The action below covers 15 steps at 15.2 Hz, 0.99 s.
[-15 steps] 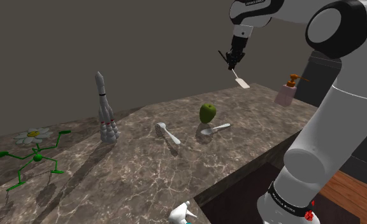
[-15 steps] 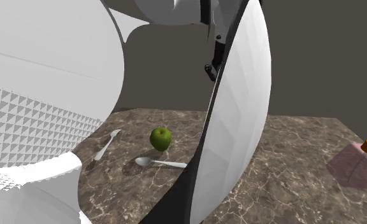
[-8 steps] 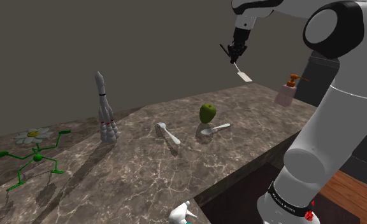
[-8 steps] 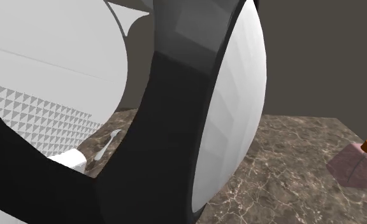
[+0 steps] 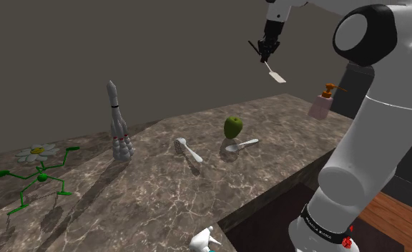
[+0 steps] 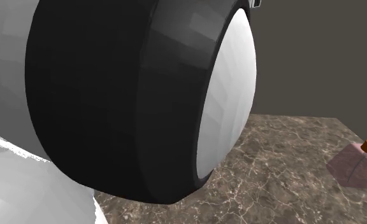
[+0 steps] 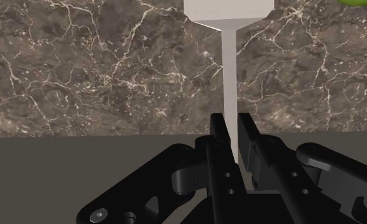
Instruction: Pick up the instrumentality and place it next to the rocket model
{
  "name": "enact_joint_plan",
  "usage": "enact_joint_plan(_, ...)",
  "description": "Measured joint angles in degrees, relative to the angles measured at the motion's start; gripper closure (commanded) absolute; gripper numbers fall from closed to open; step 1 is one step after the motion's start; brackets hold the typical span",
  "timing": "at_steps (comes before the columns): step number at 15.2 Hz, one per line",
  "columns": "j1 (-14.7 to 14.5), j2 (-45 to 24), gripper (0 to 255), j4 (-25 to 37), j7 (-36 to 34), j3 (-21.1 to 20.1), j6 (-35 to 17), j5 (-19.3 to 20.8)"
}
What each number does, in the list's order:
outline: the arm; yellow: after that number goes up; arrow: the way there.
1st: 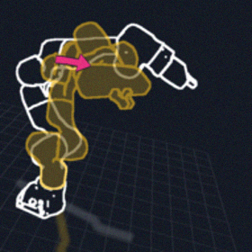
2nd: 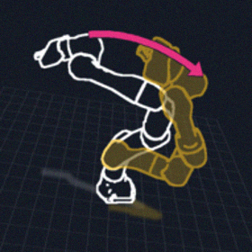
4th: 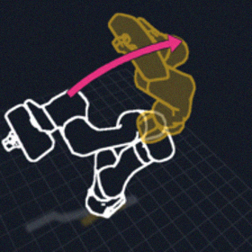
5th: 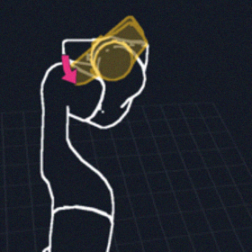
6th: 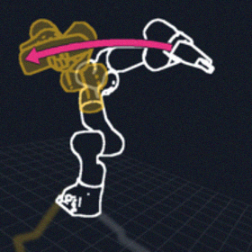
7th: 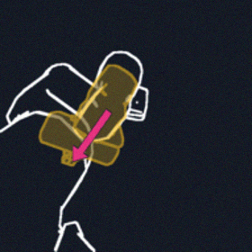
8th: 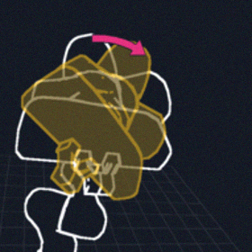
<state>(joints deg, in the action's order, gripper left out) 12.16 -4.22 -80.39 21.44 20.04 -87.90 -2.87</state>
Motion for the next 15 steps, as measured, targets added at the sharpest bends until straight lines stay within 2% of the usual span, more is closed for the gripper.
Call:
enact_joint_plan(8,1.04,-3.83,255,11.22,0.7,0.53,7.63,-1.53)
enact_joint_plan(15,-4.54,5.96,255,-0.03,-8.01,-3.74,5.47,2.38)
